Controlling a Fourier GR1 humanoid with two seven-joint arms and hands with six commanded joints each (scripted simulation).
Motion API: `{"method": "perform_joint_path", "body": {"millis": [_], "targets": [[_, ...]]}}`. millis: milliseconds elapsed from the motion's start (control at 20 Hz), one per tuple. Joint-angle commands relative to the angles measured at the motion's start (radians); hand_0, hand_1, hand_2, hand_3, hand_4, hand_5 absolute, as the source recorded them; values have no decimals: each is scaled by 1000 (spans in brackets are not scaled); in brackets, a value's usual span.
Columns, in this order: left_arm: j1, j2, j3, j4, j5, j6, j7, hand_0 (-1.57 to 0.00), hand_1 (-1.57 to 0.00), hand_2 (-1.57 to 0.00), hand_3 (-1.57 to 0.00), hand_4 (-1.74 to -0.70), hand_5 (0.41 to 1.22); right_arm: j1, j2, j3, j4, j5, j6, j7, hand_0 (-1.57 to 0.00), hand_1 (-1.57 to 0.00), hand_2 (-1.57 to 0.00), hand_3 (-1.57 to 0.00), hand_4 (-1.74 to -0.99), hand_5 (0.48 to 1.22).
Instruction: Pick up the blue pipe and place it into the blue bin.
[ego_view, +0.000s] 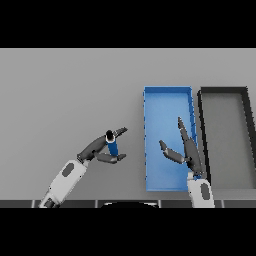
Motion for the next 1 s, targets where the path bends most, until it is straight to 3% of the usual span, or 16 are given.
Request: {"method": "perform_joint_path", "body": {"millis": [0,50,100,200,350,500,700,950], "targets": [[-3,-7,3,-6,7,4,5,-34,-141,-224,-115,-1292,617,0,-3,-1,-4,0,0,5,1,1,1,1,-1196,605],[-4,-15,6,-5,9,14,8,-100,-265,-357,-215,-1317,651,-1,-4,-4,-8,-7,3,9,1,1,1,1,-1198,605],[-1,-40,4,3,23,11,10,-289,-458,-539,-486,-1342,765,3,-3,-2,-10,-8,5,3,1,1,1,1,-1199,605],[17,-53,-8,-8,14,29,22,-717,-856,-901,-877,-1477,929,-2,2,-4,1,-13,6,6,1,1,1,1,-1198,604],[13,-49,-34,-13,1,29,13,-1134,-1205,-1228,-1174,-1600,1072,3,-5,-8,-1,-12,6,-3,1,1,1,1,-1198,604],[6,-58,-44,4,-12,54,-35,-1347,-1384,-1395,-1317,-1665,1144,15,-4,-6,-9,-20,14,-18,1,1,1,1,-1190,600],[17,-65,-42,-82,3,87,-76,-1479,-1494,-1499,-1423,-1710,1190,1,-2,0,-2,-1,3,-10,1,1,1,1,-1187,603],[-11,-85,-45,-195,12,94,-20,-1541,-1546,-1547,-1469,-1731,1211,4,-9,-9,1,2,-2,-20,1,1,1,1,-1164,602]]}}
